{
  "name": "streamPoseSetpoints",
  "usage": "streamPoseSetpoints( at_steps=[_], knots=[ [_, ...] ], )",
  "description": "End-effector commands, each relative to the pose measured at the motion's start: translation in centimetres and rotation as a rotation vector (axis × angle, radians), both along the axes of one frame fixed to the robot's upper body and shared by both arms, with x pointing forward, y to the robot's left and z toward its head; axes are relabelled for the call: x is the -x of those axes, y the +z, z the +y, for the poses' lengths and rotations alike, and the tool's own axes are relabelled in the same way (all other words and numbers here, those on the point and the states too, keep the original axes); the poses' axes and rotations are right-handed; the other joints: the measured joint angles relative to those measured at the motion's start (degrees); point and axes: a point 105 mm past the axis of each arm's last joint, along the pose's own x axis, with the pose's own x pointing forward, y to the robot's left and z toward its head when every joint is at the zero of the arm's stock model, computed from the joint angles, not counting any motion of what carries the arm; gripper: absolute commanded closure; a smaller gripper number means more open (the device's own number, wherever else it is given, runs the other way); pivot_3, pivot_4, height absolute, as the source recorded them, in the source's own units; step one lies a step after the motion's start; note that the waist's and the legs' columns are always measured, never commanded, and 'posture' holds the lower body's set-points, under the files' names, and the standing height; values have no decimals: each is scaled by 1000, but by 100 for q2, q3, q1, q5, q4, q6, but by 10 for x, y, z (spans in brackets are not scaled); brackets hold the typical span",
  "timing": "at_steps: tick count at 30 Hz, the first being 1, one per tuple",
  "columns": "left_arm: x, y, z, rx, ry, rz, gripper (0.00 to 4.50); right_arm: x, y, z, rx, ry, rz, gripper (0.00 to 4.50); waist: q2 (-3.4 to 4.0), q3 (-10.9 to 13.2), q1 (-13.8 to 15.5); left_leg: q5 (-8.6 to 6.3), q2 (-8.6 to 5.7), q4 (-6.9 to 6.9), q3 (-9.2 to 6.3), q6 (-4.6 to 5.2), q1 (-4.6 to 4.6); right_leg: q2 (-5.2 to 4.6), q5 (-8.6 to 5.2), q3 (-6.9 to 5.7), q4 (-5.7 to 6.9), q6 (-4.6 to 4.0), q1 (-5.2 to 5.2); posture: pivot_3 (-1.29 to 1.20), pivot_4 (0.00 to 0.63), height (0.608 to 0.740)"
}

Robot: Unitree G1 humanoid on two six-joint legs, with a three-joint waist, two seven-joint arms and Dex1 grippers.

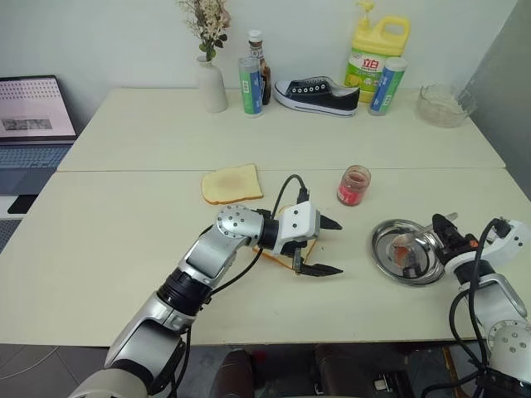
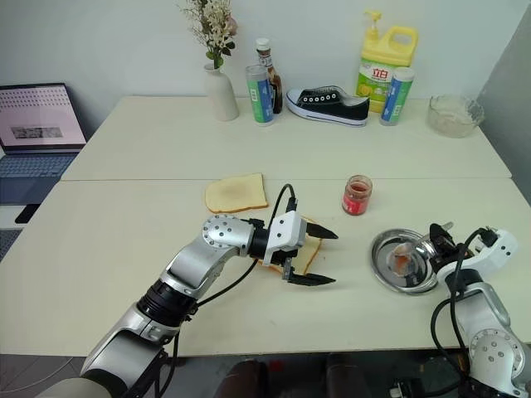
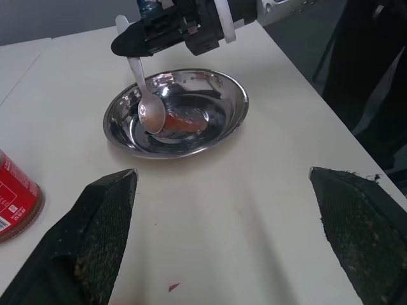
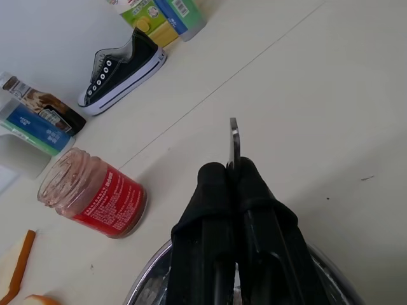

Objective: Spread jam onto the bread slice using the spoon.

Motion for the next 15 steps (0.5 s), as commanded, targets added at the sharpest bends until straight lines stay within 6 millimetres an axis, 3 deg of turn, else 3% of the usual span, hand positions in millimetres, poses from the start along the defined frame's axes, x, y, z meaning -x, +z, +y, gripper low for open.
streamPoseSetpoints(
  at_steps=[1, 12, 15],
  knots=[
    [2, 11, 0, 29, -5, -47, 0, 1, -3, -10, -17, -36, 3, 3804, 0, 0, 5, 0, 0, 0, -3, 0, 0, 0, 0, -3, 0, 0, 1, 0, 150, 740],
    [2, 17, 1, 56, 16, -39, 0, 1, 12, -18, -60, -61, -37, 56, 4, -2, 4, 0, -1, -1, -1, 0, -1, -1, 0, 0, 0, 0, 0, 0, 150, 740],
    [1, 15, 3, 52, 25, -34, 0, 1, 19, -20, -40, -54, -41, 20, 4, -2, 4, 0, 0, -1, -2, 0, 0, -1, 0, -1, 1, 0, 0, 0, 150, 740]
  ],
)
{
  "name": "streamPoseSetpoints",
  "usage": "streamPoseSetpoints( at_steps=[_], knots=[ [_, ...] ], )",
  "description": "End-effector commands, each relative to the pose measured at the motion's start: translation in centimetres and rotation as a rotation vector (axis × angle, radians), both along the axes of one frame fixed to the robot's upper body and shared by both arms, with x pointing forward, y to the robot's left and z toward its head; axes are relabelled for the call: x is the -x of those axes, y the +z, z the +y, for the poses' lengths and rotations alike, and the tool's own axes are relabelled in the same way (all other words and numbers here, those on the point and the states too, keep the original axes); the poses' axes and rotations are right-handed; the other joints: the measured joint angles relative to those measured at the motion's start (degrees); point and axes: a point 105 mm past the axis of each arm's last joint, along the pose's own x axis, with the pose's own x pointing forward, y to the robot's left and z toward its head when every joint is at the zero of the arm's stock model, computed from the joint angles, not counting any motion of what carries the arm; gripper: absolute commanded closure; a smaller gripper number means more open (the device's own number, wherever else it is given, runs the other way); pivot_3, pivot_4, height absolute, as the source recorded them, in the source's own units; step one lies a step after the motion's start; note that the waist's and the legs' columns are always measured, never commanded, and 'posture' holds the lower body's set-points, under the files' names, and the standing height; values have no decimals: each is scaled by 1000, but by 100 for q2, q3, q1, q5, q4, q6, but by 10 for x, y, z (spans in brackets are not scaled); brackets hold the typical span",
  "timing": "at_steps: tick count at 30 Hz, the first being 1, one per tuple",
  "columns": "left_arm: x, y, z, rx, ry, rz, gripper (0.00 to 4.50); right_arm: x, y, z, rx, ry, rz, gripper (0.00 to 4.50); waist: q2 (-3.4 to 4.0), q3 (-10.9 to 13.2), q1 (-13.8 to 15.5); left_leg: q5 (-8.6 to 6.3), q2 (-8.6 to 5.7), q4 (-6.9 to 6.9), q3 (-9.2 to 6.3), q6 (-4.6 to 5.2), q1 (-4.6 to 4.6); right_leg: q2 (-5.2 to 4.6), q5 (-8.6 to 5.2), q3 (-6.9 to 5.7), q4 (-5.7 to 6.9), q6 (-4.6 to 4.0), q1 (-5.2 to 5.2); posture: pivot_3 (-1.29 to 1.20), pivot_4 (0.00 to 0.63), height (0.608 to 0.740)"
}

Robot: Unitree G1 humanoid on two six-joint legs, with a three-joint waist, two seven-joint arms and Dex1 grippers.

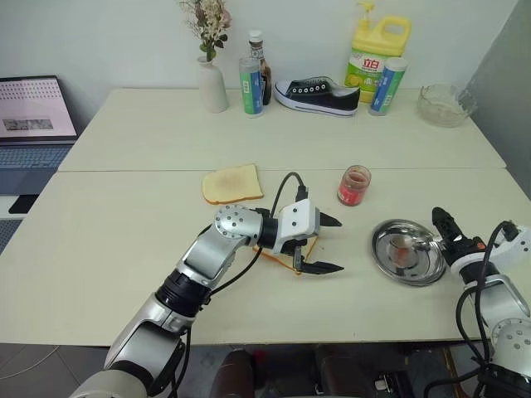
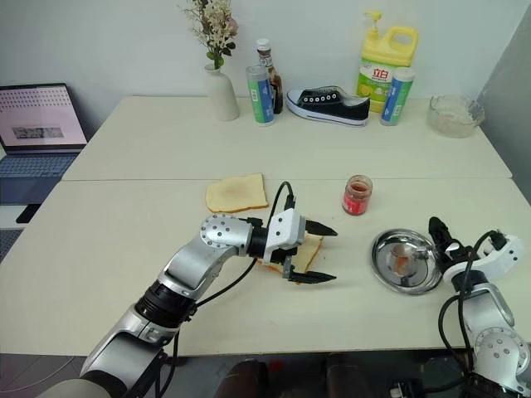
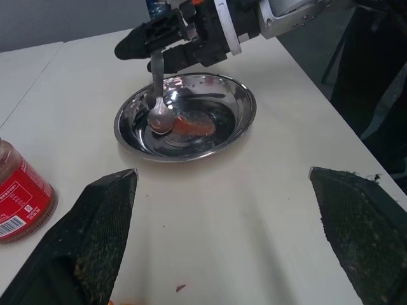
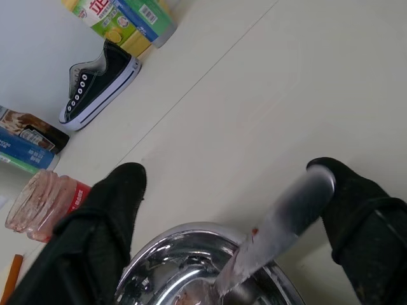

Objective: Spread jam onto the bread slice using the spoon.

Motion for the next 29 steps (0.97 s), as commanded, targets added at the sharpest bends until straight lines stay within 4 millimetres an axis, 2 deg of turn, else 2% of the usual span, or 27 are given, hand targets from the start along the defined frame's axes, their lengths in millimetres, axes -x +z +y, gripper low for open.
streamPoseSetpoints(
  at_steps=[1, 6, 8, 10, 14, 16, 18, 22, 24, 26, 29],
  knots=[
    [1, 11, 4, 34, 5, -28, 0, 2, 24, -5, 49, 4, -60, 20, 0, 0, 0, 0, 0, 0, 0, 0, 0, 0, 0, 0, 0, 0, 0, 0, 150, 740],
    [-1, 10, 11, 23, 25, -28, 0, 9, 27, -11, 111, 21, -21, 20, 0, 0, 4, 0, 0, 0, -1, 0, -1, 0, 0, -1, -1, 0, 0, 0, 150, 740],
    [-1, 10, 20, 11, 41, -23, 0, 16, 34, -24, 168, -8, -6, 20, 1, -1, 2, 0, 0, 0, 0, 0, -1, 0, 0, -1, -1, 0, 0, 0, 150, 740],
    [-2, 12, 29, 11, 67, -3, 0, 19, 47, -34, 228, -24, -9, 20, 3, -1, 0, 0, 0, -1, 1, 0, -1, 0, 0, 1, -2, 0, 0, 0, 150, 740],
    [-8, 21, 60, 7, 156, 51, 0, 18, 90, -43, 433, 15, -37, 20, 5, 0, -15, 0, -1, 3, 6, 1, 1, -1, 0, 4, 1, 1, 0, 0, 150, 740],
    [-12, 26, 77, 4, 204, 77, 0, 13, 107, -28, 527, 124, -51, 20, 6, 1, -36, 2, 1, 2, 8, 3, 4, 1, -3, 6, 2, 5, -1, 0, 150, 740],
    [-17, 35, 95, 1, 262, 91, 0, 13, 114, 8, 642, 359, -52, 20, 5, 0, -44, 4, 5, 0, 7, 7, 6, 5, -9, 4, 5, 14, -2, 0, 150, 740],
    [-20, 47, 125, -32, 341, 87, 0, 34, 104, 76, 830, 816, -43, 20, 0, 3, -16, 5, 11, -2, -11, 9, 2, 12, -16, -14, 0, 19, 0, 0, 150, 740],
    [-18, 49, 141, -70, 368, 93, 0, 49, 95, 106, 851, 1021, -43, 20, -5, 6, 0, 5, 11, -4, -14, 9, -2, 11, -15, -16, -11, 18, 0, 0, 150, 740],
    [-14, 49, 152, -101, 384, 92, 0, 62, 86, 125, 857, 1159, -44, 20, -6, 7, 5, 5, 9, -3, -11, 9, -6, 6, -13, -14, -18, 14, 0, 0, 150, 740],
    [-10, 48, 158, -120, 393, 89, 0, 65, 78, 134, 887, 1220, -40, 20, -7, 8, 10, 5, 5, -2, -11, 9, -8, -3, -10, -17, -38, 13, 9, 0, 150, 740]
  ],
)
